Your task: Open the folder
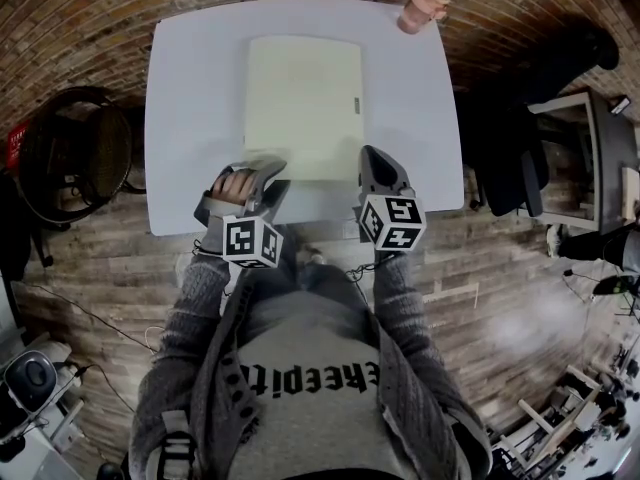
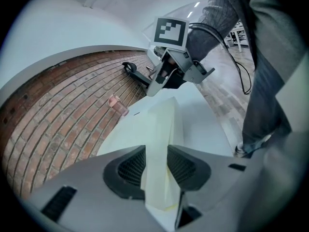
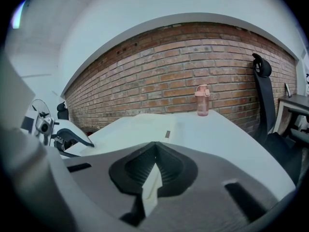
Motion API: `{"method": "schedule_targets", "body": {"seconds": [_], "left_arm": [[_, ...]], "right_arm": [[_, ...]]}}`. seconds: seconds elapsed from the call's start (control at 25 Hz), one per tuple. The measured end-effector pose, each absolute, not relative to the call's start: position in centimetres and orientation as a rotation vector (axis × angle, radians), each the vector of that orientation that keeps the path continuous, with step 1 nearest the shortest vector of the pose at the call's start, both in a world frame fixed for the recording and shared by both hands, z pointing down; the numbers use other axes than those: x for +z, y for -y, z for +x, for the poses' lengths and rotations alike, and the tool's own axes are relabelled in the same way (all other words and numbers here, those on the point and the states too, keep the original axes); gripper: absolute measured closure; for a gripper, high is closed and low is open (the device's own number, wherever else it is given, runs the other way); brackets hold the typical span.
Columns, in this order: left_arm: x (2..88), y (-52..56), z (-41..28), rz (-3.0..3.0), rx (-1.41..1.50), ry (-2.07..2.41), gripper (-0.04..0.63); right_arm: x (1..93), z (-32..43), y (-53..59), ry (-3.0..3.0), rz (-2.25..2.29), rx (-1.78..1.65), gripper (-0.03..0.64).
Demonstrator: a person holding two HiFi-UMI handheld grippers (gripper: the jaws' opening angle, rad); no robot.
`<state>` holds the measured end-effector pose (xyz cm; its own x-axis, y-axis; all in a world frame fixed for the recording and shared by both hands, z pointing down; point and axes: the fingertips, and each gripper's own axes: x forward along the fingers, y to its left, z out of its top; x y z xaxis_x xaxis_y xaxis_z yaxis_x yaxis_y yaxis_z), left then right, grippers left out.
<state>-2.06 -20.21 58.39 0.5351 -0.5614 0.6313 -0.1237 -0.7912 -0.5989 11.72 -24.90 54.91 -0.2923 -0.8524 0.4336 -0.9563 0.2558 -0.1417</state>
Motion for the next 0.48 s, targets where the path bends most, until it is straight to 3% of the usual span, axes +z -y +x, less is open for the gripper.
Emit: {"method": "schedule_targets", "body": {"seconds": [0.48], "left_arm": [[58.14, 19.94, -2.01, -2.368, -1.127, -0.53, 0.495]], "right_arm": [[54.46, 11.75, 24.72, 2.246, 1.68, 0.538, 0.612]]}}
